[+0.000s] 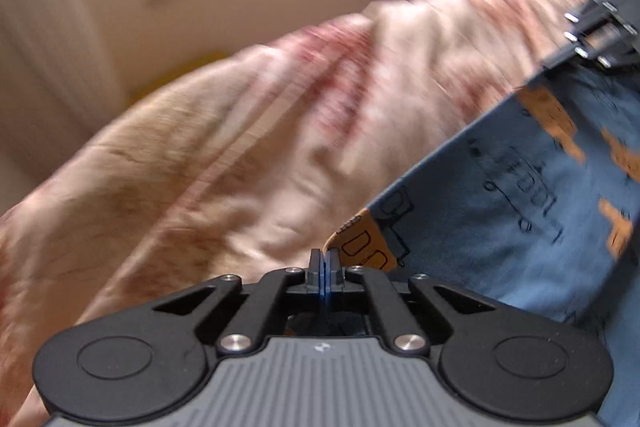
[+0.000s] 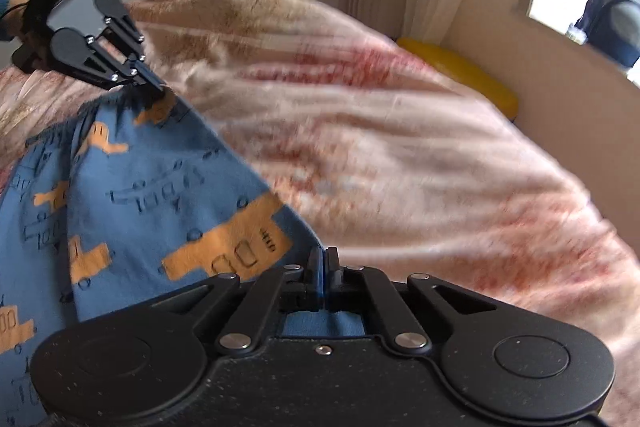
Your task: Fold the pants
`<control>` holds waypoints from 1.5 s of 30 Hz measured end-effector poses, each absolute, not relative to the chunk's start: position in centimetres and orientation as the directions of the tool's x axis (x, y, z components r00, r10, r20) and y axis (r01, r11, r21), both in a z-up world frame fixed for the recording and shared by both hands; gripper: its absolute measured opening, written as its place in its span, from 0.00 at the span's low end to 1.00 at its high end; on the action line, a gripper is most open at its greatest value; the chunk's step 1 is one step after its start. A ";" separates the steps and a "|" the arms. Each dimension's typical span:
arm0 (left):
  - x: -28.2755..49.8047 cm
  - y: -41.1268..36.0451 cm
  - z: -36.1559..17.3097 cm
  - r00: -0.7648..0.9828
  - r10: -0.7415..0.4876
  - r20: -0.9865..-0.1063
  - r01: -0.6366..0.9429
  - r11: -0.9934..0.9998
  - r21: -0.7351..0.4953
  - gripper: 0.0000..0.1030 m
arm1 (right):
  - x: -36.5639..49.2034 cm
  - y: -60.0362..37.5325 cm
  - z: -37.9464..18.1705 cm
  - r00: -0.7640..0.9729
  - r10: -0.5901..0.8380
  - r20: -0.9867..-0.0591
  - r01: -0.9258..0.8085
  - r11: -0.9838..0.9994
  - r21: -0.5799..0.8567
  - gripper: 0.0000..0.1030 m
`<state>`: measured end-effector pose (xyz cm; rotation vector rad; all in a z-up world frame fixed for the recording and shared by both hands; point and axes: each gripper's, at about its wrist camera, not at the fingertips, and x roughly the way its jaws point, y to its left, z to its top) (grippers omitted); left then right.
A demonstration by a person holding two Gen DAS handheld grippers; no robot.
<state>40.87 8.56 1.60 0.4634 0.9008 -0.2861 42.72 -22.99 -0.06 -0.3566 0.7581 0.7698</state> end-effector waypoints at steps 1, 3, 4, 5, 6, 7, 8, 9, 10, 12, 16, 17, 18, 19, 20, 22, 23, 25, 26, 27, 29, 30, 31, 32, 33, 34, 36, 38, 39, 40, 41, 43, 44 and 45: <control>40.9 8.8 2.4 0.621 -0.047 -0.782 0.400 0.877 0.265 0.00 | 42.8 -23.0 0.5 0.508 0.485 -0.712 -0.725 0.687 -0.049 0.00; 41.2 8.9 3.7 0.670 -0.033 -0.742 0.364 0.886 0.289 0.00 | 43.2 -22.6 1.7 0.573 0.464 -0.676 -0.694 0.713 -0.099 0.00; 41.4 8.9 4.2 0.696 -0.020 -0.718 0.347 0.885 0.311 0.00 | 43.6 -22.3 2.4 0.607 0.452 -0.653 -0.673 0.730 -0.120 0.00; 41.7 8.8 4.4 0.717 -0.003 -0.697 0.322 0.888 0.329 0.00 | 44.2 -22.1 3.0 0.633 0.442 -0.635 -0.654 0.744 -0.135 0.00; 42.3 8.8 4.6 0.728 0.010 -0.686 0.299 0.895 0.331 0.00 | 44.9 -21.6 3.5 0.664 0.423 -0.616 -0.630 0.760 -0.158 0.00; 43.0 8.9 4.5 0.723 0.024 -0.691 0.279 0.904 0.323 0.00 | 45.5 -21.2 3.8 0.685 0.408 -0.604 -0.612 0.771 -0.173 0.00; 43.6 9.1 4.2 0.715 0.037 -0.698 0.265 0.910 0.320 0.00 | 46.3 -20.7 3.9 0.696 0.397 -0.599 -0.599 0.781 -0.178 0.00; 44.3 9.0 3.6 0.706 0.054 -0.707 0.256 0.910 0.325 0.00 | 47.1 -20.0 3.7 0.700 0.381 -0.604 -0.588 0.787 -0.185 0.00; 45.0 8.9 2.7 0.689 0.077 -0.720 0.252 0.907 0.337 0.00 | 47.9 -19.2 3.2 0.702 0.360 -0.614 -0.580 0.789 -0.201 0.00; 45.7 9.0 0.8 0.660 0.108 -0.744 0.246 0.904 0.349 0.00 | 49.3 -17.7 1.5 0.689 0.324 -0.649 -0.574 0.790 -0.215 0.00; 47.3 9.3 -2.8 0.613 0.103 -0.783 0.245 0.918 0.313 0.00 | 50.9 -15.8 -2.6 0.638 0.259 -0.725 -0.583 0.778 -0.235 0.00; 47.3 9.5 -2.9 0.612 0.094 -0.785 0.244 0.922 0.301 0.01 | 51.1 -15.7 -3.1 0.636 0.258 -0.727 -0.581 0.781 -0.230 0.00; 47.5 9.7 -2.9 0.609 0.077 -0.789 0.245 0.928 0.279 0.01 | 51.3 -15.8 -3.2 0.634 0.264 -0.727 -0.578 0.787 -0.218 0.00; 47.6 10.0 -2.5 0.605 0.052 -0.795 0.248 0.936 0.250 0.02 | 51.5 -16.1 -3.0 0.630 0.274 -0.727 -0.578 0.790 -0.204 0.00; 47.4 10.3 -2.1 0.604 0.025 -0.797 0.250 0.943 0.219 0.07 | 51.6 -16.5 -2.6 0.628 0.288 -0.723 -0.582 0.791 -0.190 0.02; 47.1 11.3 -1.0 0.606 -0.035 -0.795 0.252 0.956 0.150 0.40 | 50.8 -17.2 -1.5 0.634 0.333 -0.698 -0.587 0.795 -0.153 0.27; 47.1 11.8 -0.5 0.618 -0.056 -0.785 0.247 0.961 0.126 0.63 | 50.6 -17.7 -0.9 0.637 0.360 -0.682 -0.588 0.798 -0.128 0.37; 46.7 12.5 0.0 0.642 -0.075 -0.763 0.247 0.962 0.114 0.68 | 50.8 -18.2 -0.1 0.634 0.415 -0.653 -0.605 0.792 -0.084 0.60; 46.7 12.8 0.1 0.642 -0.082 -0.762 0.254 0.961 0.111 0.68 | 51.0 -18.2 0.0 0.630 0.431 -0.646 -0.612 0.788 -0.071 0.61; 47.0 12.7 0.0 0.638 -0.090 -0.765 0.262 0.959 0.106 0.68 | 51.2 -18.1 0.1 0.625 0.441 -0.644 -0.615 0.786 -0.059 0.61; 47.3 12.8 -0.3 0.616 -0.101 -0.781 0.278 0.956 0.096 0.68 | 51.6 -17.7 -0.2 0.602 0.456 -0.655 -0.626 0.779 -0.033 0.63; 47.4 12.8 -0.5 0.601 -0.101 -0.793 0.287 0.953 0.096 0.67 | 51.8 -17.4 -0.5 0.590 0.451 -0.670 -0.631 0.775 -0.033 0.63; 47.6 12.7 -0.8 0.591 -0.093 -0.801 0.293 0.950 0.106 0.67 | 51.9 -17.1 -1.0 0.578 0.437 -0.689 -0.633 0.773 -0.041 0.63; 47.7 12.7 -1.1 0.584 -0.090 -0.806 0.301 0.947 0.112 0.61 | 52.2 -16.9 -1.5 0.563 0.425 -0.709 -0.634 0.773 -0.040 0.63; 47.7 12.7 -1.3 0.580 -0.089 -0.810 0.305 0.946 0.114 0.43 | 52.3 -16.9 -1.8 0.548 0.422 -0.722 -0.631 0.775 -0.026 0.61; 47.9 12.7 -1.5 0.573 -0.083 -0.816 0.296 0.949 0.111 0.33 | 52.3 -17.1 -2.2 0.536 0.427 -0.728 -0.623 0.782 -0.001 0.55; 48.1 12.9 -1.5 0.551 -0.116 -0.826 0.277 0.960 0.050 0.06 | 52.4 -17.4 -2.4 0.523 0.438 -0.731 -0.606 0.794 0.042 0.31; 48.1 12.6 -1.1 0.550 -0.117 -0.827 0.271 0.962 0.044 0.02 | 52.4 -17.4 -2.2 0.513 0.430 -0.743 -0.595 0.802 0.054 0.03; 47.8 12.1 -0.8 0.561 -0.098 -0.822 0.278 0.958 0.075 0.01 | 52.2 -17.4 -1.9 0.517 0.429 -0.741 -0.591 0.805 0.054 0.01; 47.5 11.7 -0.5 0.574 -0.081 -0.815 0.289 0.951 0.109 0.01 | 52.0 -17.3 -1.6 0.526 0.430 -0.733 -0.590 0.806 0.050 0.00; 47.2 11.4 -0.1 0.588 -0.070 -0.805 0.297 0.945 0.135 0.01 | 51.7 -17.3 -1.2 0.541 0.428 -0.724 -0.587 0.809 0.039 0.00; 46.1 11.0 1.0 0.622 -0.066 -0.780 0.304 0.939 0.163 0.01 | 50.9 -17.3 0.0 0.576 0.421 -0.701 -0.579 0.815 0.013 0.00; 45.6 11.0 1.6 0.639 -0.068 -0.767 0.306 0.936 0.172 0.01 | 50.3 -17.4 0.8 0.593 0.423 -0.685 -0.576 0.817 0.006 0.00; 44.7 11.0 2.3 0.660 -0.070 -0.748 0.308 0.933 0.185 0.01 | 49.5 -17.4 1.7 0.610 0.428 -0.667 -0.577 0.817 -0.004 0.00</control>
